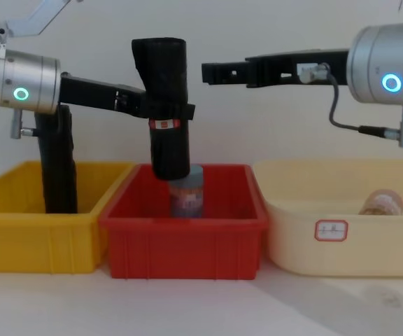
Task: Pick up the garbage bag with the one hand and transfer it to the other hand.
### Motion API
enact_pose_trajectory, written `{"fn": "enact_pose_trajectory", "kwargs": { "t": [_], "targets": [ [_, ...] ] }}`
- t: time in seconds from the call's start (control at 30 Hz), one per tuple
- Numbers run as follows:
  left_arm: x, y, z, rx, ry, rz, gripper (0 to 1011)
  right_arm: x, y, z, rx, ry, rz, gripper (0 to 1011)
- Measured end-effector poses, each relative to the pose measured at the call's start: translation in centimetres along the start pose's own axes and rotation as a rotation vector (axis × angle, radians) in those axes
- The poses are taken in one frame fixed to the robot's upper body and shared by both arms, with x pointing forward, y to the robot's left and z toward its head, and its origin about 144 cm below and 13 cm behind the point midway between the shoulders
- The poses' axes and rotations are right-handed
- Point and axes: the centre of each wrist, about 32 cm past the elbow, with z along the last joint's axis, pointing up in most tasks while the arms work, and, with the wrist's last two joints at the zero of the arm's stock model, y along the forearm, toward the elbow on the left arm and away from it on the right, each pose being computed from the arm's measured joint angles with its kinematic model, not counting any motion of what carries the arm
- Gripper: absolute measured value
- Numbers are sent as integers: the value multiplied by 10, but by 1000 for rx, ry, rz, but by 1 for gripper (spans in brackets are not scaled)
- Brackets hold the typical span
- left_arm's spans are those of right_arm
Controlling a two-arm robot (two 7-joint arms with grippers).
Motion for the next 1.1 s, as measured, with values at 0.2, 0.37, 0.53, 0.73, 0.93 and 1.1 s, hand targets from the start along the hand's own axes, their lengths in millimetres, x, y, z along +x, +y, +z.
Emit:
{"fn": "enact_pose_trajectory", "kwargs": {
  "t": [0.2, 0.37, 0.53, 0.73, 0.93, 1.1],
  "targets": [
    [-1, -2, 1, -10, -4, -14, 413, 0, 6, 1, 0, 14, 9, 1001],
    [-1, -3, 1, -17, -6, -27, 413, 0, 11, 2, 0, 23, 15, 1001],
    [-1, -4, 3, -21, -8, -40, 413, 1, 17, 3, -1, 28, 20, 1001],
    [-2, -6, 5, -23, -9, -51, 413, 1, 22, 5, 4, 30, 25, 1001],
    [-1, -7, 4, -21, -5, -52, 413, 0, 26, 8, 13, 31, 33, 1001],
    [-2, -8, 4, -19, -1, -53, 413, 0, 28, 10, 21, 32, 42, 1001]
  ]
}}
